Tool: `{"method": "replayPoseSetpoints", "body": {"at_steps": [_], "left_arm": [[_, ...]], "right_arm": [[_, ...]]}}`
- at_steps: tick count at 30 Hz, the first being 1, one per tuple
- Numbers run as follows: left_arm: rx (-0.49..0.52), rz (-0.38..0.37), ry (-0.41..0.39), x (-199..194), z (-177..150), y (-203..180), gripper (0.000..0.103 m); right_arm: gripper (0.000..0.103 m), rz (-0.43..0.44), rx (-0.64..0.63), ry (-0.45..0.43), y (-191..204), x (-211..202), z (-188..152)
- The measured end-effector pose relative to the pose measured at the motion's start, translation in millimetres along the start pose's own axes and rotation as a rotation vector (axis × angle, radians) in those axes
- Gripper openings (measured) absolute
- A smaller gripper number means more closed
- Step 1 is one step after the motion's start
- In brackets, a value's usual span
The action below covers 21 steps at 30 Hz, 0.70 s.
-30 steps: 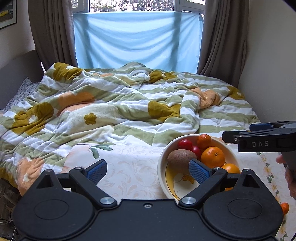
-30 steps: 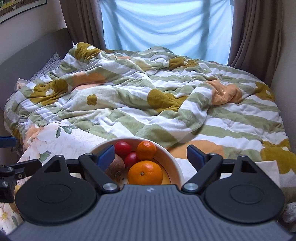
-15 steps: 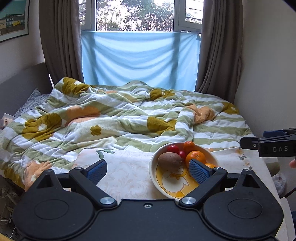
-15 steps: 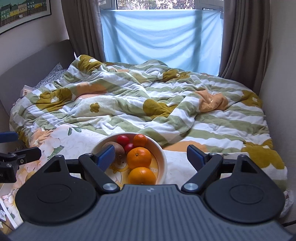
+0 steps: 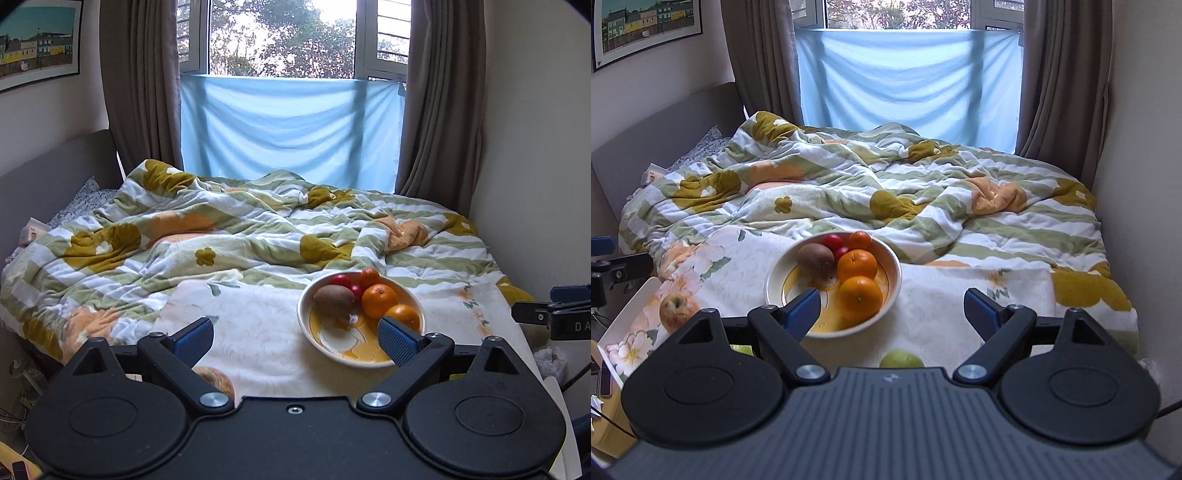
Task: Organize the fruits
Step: 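Withdraw both tools from the bowl toward the green apple and mandarin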
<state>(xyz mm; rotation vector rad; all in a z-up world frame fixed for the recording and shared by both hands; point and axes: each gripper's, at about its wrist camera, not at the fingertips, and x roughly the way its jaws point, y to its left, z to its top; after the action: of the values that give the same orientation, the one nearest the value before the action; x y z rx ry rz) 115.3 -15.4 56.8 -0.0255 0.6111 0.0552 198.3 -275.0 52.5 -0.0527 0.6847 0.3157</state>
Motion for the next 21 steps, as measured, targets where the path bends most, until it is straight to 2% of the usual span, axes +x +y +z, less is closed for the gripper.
{"method": "replayPoseSetpoints", "body": {"at_steps": [10,21], "left_arm": [[0.057,-0.025,0.05,21,-42,-20,0.103],[0.087,-0.027,0.154,80,-86,-23,0.103]], "right_arm": [[0.103,-0.053,0.043,0.029,-12,-10,-56],[0.103,-0.14,0.1,0.107,-38,27,-116]]}}
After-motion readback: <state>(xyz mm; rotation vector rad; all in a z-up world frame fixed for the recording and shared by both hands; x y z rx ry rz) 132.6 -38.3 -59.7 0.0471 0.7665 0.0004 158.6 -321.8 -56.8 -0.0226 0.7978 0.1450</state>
